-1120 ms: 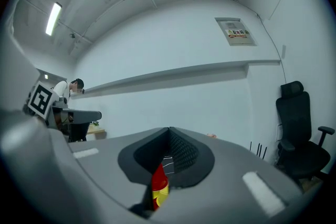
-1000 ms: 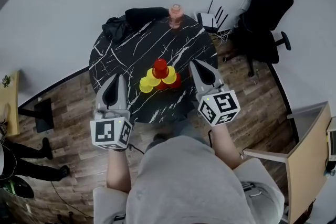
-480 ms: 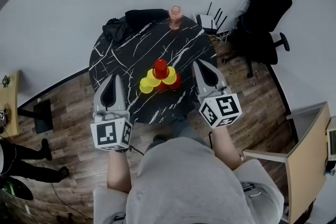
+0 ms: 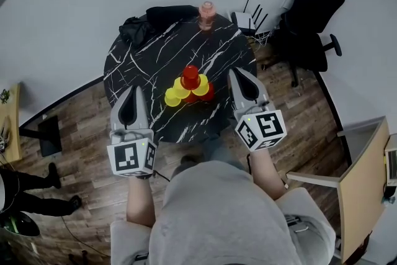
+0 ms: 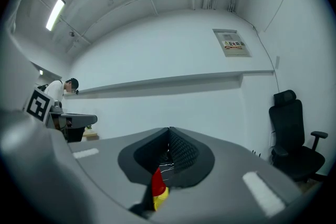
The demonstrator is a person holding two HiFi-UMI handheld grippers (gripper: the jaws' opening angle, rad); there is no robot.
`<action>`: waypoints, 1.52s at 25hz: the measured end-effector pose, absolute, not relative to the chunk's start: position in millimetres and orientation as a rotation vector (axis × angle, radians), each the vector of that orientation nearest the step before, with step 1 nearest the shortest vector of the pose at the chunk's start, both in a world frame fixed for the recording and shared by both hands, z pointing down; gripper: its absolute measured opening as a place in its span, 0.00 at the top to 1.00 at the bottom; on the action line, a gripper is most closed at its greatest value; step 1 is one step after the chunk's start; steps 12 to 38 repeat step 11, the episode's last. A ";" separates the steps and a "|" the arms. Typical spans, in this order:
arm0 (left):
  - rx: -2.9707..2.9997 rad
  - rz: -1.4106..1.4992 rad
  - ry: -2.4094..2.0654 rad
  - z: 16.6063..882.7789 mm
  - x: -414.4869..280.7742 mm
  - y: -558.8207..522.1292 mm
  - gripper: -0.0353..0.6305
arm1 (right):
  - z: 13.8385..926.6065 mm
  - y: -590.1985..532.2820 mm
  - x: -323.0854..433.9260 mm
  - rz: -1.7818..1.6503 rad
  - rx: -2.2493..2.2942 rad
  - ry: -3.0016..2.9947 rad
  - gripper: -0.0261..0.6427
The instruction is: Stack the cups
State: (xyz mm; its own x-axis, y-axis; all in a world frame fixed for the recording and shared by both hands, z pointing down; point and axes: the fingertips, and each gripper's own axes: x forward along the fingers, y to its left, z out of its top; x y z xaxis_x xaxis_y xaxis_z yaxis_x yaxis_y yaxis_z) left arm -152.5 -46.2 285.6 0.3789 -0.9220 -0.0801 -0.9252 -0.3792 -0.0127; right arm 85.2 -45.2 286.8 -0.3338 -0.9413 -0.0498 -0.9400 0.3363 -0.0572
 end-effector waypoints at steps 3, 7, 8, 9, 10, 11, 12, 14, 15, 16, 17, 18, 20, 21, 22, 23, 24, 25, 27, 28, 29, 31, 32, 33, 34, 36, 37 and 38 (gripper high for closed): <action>-2.570 0.092 1.706 286.9 -152.5 -47.4 0.94 | 286.5 -44.8 84.5 -0.024 -1.774 2.505 0.96; -2.581 0.099 1.700 288.1 -152.8 -49.1 0.94 | 285.9 -45.0 81.9 -0.023 -1.777 2.503 0.96; -2.583 0.102 1.696 288.0 -152.8 -49.4 0.94 | 285.3 -45.2 81.4 -0.022 -1.778 2.502 0.96; -2.585 0.103 1.692 288.2 -152.6 -49.5 0.94 | 284.9 -45.1 81.1 -0.020 -1.778 2.501 0.96; -2.587 0.103 1.687 288.4 -152.5 -49.6 0.94 | 284.5 -44.9 80.9 -0.019 -1.779 2.501 0.96; -2.589 0.102 1.681 288.6 -152.3 -49.5 0.94 | 284.2 -44.7 80.7 -0.017 -1.779 2.501 0.96; -2.589 0.102 1.681 288.6 -152.3 -49.5 0.94 | 284.2 -44.7 80.7 -0.017 -1.779 2.501 0.96; -2.589 0.102 1.681 288.6 -152.3 -49.5 0.94 | 284.2 -44.7 80.7 -0.017 -1.779 2.501 0.96; -2.589 0.102 1.681 288.6 -152.3 -49.5 0.94 | 284.2 -44.7 80.7 -0.017 -1.779 2.501 0.96; -2.589 0.102 1.681 288.6 -152.3 -49.5 0.94 | 284.2 -44.7 80.7 -0.017 -1.779 2.501 0.96; -2.589 0.102 1.681 288.6 -152.3 -49.5 0.94 | 284.2 -44.7 80.7 -0.017 -1.779 2.501 0.96; -2.589 0.102 1.681 288.6 -152.3 -49.5 0.94 | 284.2 -44.7 80.7 -0.017 -1.779 2.501 0.96; -2.589 0.102 1.681 288.6 -152.3 -49.5 0.94 | 284.2 -44.7 80.7 -0.017 -1.779 2.501 0.96; -2.589 0.102 1.681 288.6 -152.3 -49.5 0.94 | 284.2 -44.7 80.7 -0.017 -1.779 2.501 0.96; -2.589 0.102 1.681 288.6 -152.3 -49.5 0.94 | 284.2 -44.7 80.7 -0.017 -1.779 2.501 0.96; -2.589 0.102 1.681 288.6 -152.3 -49.5 0.94 | 284.2 -44.7 80.7 -0.017 -1.779 2.501 0.96; -2.589 0.102 1.681 288.6 -152.3 -49.5 0.94 | 284.2 -44.7 80.7 -0.017 -1.779 2.501 0.96; -2.589 0.102 1.681 288.6 -152.3 -49.5 0.94 | 284.2 -44.7 80.7 -0.017 -1.779 2.501 0.96; -2.589 0.102 1.681 288.6 -152.3 -49.5 0.94 | 284.2 -44.7 80.7 -0.017 -1.779 2.501 0.96; -2.589 0.102 1.681 288.6 -152.3 -49.5 0.94 | 284.2 -44.7 80.7 -0.017 -1.779 2.501 0.96; -2.589 0.102 1.681 288.6 -152.3 -49.5 0.94 | 284.2 -44.7 80.7 -0.017 -1.779 2.501 0.96; -2.589 0.102 1.681 288.6 -152.3 -49.5 0.94 | 284.2 -44.7 80.7 -0.017 -1.779 2.501 0.96; -2.589 0.102 1.681 288.6 -152.3 -49.5 0.94 | 284.2 -44.7 80.7 -0.017 -1.779 2.501 0.96; -2.589 0.102 1.681 288.6 -152.3 -49.5 0.94 | 284.2 -44.7 80.7 -0.017 -1.779 2.501 0.96; -2.589 0.102 1.681 288.6 -152.3 -49.5 0.94 | 284.2 -44.7 80.7 -0.017 -1.779 2.501 0.96; -2.589 0.102 1.681 288.6 -152.3 -49.5 0.94 | 284.2 -44.7 80.7 -0.017 -1.779 2.501 0.96; -2.589 0.102 1.681 288.6 -152.3 -49.5 0.94 | 284.2 -44.7 80.7 -0.017 -1.779 2.501 0.96; -2.589 0.102 1.681 288.6 -152.3 -49.5 0.94 | 284.2 -44.7 80.7 -0.017 -1.779 2.501 0.96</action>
